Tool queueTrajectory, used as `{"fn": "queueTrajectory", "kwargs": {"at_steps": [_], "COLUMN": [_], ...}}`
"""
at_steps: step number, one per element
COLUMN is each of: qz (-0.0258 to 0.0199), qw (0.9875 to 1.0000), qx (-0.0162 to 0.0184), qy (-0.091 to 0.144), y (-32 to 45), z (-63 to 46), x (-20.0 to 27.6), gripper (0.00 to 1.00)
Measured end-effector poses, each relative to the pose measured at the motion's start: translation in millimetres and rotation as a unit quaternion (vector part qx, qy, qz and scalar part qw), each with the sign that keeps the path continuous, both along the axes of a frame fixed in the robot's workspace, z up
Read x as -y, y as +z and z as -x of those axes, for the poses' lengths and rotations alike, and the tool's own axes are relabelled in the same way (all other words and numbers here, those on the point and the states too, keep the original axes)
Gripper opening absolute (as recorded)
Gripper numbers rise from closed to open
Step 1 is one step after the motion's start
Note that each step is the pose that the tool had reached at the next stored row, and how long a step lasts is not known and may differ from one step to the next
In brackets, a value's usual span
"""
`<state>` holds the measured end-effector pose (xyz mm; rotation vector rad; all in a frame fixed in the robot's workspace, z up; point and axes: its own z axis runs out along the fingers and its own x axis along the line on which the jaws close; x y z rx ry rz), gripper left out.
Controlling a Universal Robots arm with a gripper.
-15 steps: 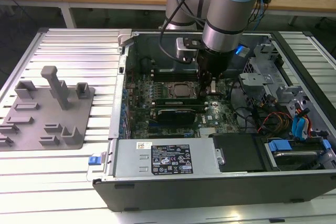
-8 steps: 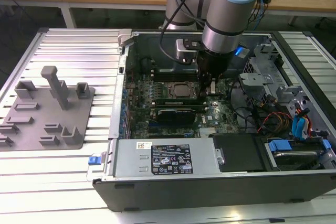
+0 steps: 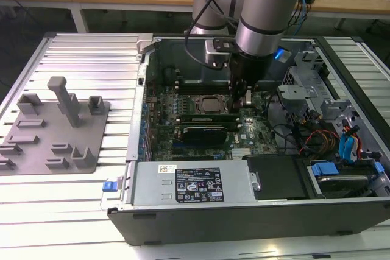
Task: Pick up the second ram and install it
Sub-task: 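Press down the second ram until it locks into place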
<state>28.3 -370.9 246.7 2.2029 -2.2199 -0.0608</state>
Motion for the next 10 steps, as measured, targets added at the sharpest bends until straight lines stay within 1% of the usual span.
{"fn": "queueTrajectory", "kwargs": {"at_steps": [1,2,6,8,10], "qz": [0.0000,0.0000,0.0000,0.0000,0.0000], "qw": [1.0000,1.0000,1.0000,1.0000,1.0000], "qx": [0.0000,0.0000,0.0000,0.0000,0.0001], "qy": [0.000,0.000,0.000,0.000,0.000], "y": [4.9,7.6,8.1,8.0,8.0], "z": [0.0,0.0,0.5,5.3,13.4], "x": [0.0,0.0,0.0,0.0,0.0], "gripper": [0.08,0.08,0.08,0.08,0.08]}}
